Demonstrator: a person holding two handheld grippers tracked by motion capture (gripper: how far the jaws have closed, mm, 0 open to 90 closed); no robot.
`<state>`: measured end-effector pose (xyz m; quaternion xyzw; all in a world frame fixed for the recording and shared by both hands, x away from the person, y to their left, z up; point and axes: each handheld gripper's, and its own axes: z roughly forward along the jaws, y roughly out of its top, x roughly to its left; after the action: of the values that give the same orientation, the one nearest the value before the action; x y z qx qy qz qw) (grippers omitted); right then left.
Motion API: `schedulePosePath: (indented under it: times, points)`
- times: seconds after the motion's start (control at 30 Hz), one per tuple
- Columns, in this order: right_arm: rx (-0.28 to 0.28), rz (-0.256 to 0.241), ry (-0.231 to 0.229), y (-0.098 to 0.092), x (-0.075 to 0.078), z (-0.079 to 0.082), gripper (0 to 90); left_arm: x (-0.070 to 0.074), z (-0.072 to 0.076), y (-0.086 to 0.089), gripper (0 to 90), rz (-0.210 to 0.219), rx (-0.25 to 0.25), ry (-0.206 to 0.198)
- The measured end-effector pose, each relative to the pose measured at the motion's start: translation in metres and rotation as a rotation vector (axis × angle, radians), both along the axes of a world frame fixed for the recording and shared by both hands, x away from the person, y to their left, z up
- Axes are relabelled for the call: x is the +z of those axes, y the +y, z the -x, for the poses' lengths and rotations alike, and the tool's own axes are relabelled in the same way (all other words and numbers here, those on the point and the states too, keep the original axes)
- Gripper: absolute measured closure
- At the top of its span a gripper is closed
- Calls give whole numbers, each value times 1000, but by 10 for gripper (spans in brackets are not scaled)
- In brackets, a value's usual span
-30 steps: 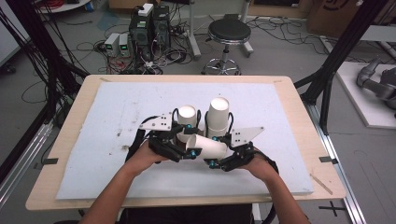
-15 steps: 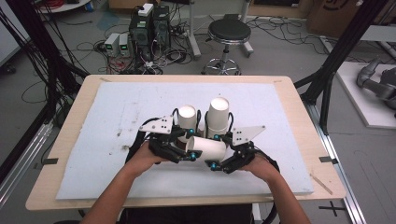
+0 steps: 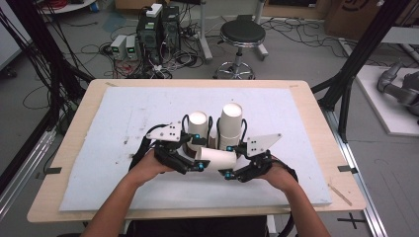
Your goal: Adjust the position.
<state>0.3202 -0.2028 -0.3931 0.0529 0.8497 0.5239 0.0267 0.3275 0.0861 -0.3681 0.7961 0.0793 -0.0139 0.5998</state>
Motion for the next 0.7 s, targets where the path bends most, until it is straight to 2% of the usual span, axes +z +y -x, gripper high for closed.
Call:
schedulePosePath:
  times: [0.07,0.17,0.23,0.33,0.37,0.4,0.5,0.63,0.7]
  points:
    - [3,5,-4,1,0,0,393,-2,0,-1,349,-1,-40,-9]
    - [7,1,4,0,1,0,382,-4,0,0,366,20,-54,-3]
    - [3,-8,16,0,2,0,319,-5,-1,1,367,40,-54,0]
    - [-33,-64,67,0,2,-1,212,-6,0,3,367,74,-47,-7]
    - [-43,-76,77,-1,2,-2,206,-6,0,4,367,84,-45,-6]
    - [-45,-85,79,-1,2,-2,208,-6,0,5,367,86,-45,-6]
    - [-17,-100,67,-3,3,-2,290,-8,-1,7,368,85,-47,1]
    - [2,-81,56,-5,4,-2,363,-9,1,6,365,65,-33,14]
    - [9,-80,45,-5,4,-2,377,-8,2,6,338,54,-8,-3]
